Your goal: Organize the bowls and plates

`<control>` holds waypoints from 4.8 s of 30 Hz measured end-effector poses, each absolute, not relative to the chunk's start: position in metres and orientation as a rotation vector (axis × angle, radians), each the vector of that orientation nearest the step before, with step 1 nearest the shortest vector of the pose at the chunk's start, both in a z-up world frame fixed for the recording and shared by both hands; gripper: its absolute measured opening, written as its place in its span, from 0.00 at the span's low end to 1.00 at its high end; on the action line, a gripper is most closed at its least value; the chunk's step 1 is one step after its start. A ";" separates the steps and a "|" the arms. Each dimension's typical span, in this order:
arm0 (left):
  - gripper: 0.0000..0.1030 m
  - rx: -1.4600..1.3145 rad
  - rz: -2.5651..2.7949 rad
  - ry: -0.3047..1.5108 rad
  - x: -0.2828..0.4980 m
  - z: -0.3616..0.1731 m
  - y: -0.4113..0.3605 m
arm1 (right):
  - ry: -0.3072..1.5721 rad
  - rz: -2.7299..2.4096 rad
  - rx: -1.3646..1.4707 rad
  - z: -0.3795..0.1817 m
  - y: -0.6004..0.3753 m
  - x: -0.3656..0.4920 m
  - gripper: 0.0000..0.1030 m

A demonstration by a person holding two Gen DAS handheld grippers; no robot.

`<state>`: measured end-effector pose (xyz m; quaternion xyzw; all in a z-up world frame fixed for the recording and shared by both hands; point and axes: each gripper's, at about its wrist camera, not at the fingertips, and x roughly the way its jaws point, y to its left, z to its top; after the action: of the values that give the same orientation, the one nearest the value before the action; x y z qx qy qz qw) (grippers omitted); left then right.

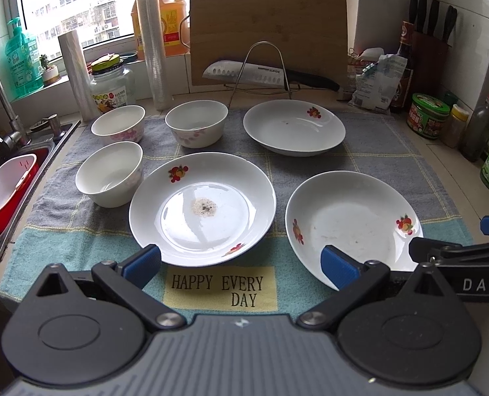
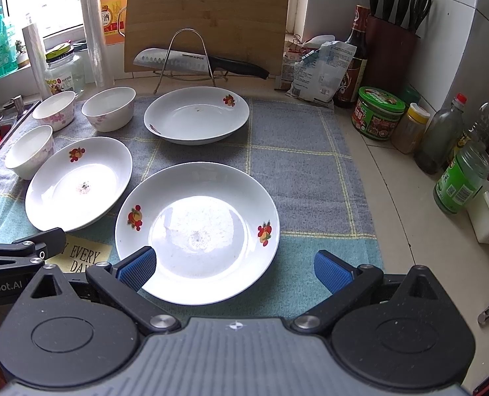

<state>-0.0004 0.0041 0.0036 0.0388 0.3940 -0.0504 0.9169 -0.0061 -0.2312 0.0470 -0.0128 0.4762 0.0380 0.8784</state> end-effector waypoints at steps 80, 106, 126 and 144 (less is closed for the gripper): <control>1.00 0.344 -0.812 0.725 0.041 -0.104 -0.042 | 1.227 0.147 0.109 -0.062 -0.289 0.093 1.00; 1.00 0.344 -0.814 0.714 0.038 -0.104 -0.041 | 1.171 0.402 0.014 -0.058 -0.288 0.098 1.00; 1.00 0.346 -0.816 0.721 0.038 -0.102 -0.042 | 1.205 0.735 0.075 -0.060 -0.272 0.136 1.00; 0.97 0.381 -0.812 0.745 0.039 -0.097 -0.046 | 1.237 0.765 0.088 -0.059 -0.269 0.141 1.00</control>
<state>0.0390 -0.0458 -0.0974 0.1801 0.3517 -0.3834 0.8348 0.1412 -0.2693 -0.0593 0.0403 0.5653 0.3497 0.7460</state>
